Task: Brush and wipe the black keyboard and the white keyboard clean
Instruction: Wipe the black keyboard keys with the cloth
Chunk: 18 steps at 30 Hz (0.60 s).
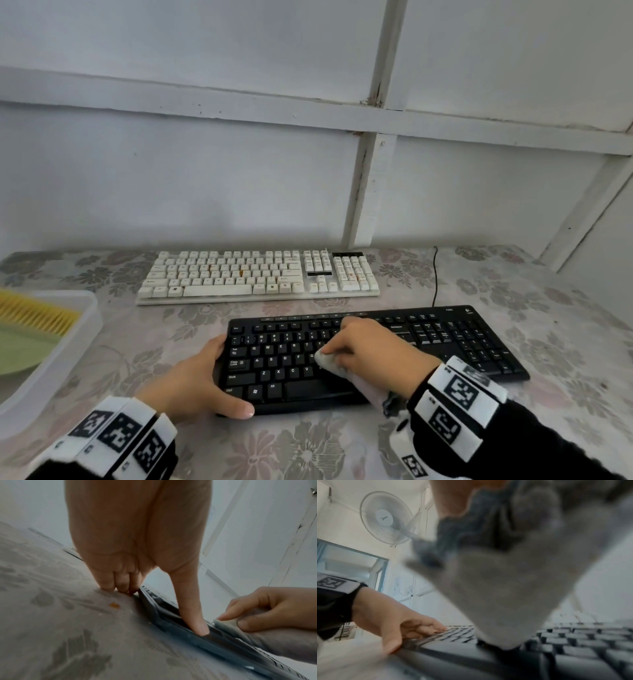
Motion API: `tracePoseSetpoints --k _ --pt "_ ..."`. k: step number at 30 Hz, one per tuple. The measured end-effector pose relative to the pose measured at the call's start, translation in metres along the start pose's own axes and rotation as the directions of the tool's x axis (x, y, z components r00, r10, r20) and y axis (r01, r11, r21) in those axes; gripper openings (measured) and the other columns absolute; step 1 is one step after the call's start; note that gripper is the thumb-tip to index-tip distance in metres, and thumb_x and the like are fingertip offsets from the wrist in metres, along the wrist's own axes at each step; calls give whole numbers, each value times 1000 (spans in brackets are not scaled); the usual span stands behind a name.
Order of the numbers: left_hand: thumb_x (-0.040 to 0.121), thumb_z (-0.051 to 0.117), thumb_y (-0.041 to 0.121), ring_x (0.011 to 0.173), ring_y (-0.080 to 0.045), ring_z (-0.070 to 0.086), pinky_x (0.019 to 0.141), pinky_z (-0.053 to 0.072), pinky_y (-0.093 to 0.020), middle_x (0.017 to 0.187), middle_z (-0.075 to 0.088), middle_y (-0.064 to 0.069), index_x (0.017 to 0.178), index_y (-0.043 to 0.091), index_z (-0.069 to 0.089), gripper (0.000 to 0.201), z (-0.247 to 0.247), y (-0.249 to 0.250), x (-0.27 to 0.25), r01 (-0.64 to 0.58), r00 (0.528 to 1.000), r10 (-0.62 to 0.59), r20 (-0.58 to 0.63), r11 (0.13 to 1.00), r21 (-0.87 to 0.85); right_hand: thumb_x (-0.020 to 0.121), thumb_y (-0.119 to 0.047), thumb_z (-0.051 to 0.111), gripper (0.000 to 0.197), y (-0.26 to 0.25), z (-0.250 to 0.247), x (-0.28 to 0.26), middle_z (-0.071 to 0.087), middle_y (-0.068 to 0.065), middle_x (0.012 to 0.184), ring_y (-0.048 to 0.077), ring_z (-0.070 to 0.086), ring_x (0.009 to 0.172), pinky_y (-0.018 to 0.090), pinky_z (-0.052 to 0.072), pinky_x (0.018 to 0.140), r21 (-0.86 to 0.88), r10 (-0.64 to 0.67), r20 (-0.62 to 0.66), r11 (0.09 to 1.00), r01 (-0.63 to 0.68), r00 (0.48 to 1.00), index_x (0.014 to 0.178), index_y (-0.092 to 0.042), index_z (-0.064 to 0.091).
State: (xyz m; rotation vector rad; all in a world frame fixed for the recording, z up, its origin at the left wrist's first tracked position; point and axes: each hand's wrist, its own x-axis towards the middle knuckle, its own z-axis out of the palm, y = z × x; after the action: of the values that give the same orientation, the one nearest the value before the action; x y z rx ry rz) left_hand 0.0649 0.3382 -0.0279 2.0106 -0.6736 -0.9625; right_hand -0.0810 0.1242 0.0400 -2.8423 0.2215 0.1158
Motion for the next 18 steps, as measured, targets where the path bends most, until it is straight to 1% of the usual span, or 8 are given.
tracePoseSetpoints --k 1,4,8,10,12,15,16,18 --pt "29 94 36 115 -8 53 105 40 -37 123 53 21 140 35 25 131 0 -1 0 -2 1000 2 2 1000 -7 91 -11 47 34 1 4 0 33 -13 73 12 41 85 16 29 60 -22 -12 -4 1000 12 1000 117 -18 67" --pt "21 95 42 114 -7 53 105 40 -35 122 53 21 135 37 27 133 -1 -2 3 -18 1000 18 4 999 -39 88 -13 45 30 14 8 -6 33 2 82 19 38 79 19 24 54 -108 48 -23 993 -50 999 105 -7 68" --pt "20 96 39 113 -6 53 101 43 -32 121 53 19 133 37 28 132 -1 -2 3 -33 999 35 21 996 -84 87 -15 47 26 47 2 -20 34 1 81 26 44 79 26 26 58 -145 118 -32 982 -121 993 98 -5 68" --pt "22 96 40 114 -8 53 104 41 -36 122 53 20 136 37 27 133 -1 -1 4 -28 999 30 24 997 -65 89 -18 48 25 62 -1 -28 38 1 81 25 50 79 21 30 60 -136 151 -42 979 -155 988 94 -5 69" --pt "19 95 45 114 -7 53 104 40 -34 121 52 22 137 36 26 136 -1 0 4 -32 999 33 23 998 -48 91 -22 49 27 74 -7 -37 40 4 77 24 50 74 13 33 60 -131 190 -58 972 -196 980 91 -3 68" --pt "15 93 49 114 -6 53 103 40 -32 120 52 23 139 34 25 142 0 0 3 -38 999 39 20 998 -46 90 -21 50 26 84 -17 -46 41 20 78 33 44 73 12 29 62 -121 261 -64 956 -267 963 87 1 64" --pt "15 93 48 114 -6 53 104 39 -33 120 52 23 141 33 25 144 0 -1 3 -36 999 38 23 998 -46 89 -20 51 24 84 -20 -46 40 20 77 34 40 73 16 29 64 -117 281 -67 951 -287 957 86 0 64" --pt "14 92 50 114 -7 52 105 39 -33 121 52 24 142 32 23 146 0 0 2 -35 999 36 27 999 -33 90 -20 52 23 75 -28 -44 35 4 65 21 35 67 18 29 64 -123 277 -63 951 -283 959 86 -4 68"
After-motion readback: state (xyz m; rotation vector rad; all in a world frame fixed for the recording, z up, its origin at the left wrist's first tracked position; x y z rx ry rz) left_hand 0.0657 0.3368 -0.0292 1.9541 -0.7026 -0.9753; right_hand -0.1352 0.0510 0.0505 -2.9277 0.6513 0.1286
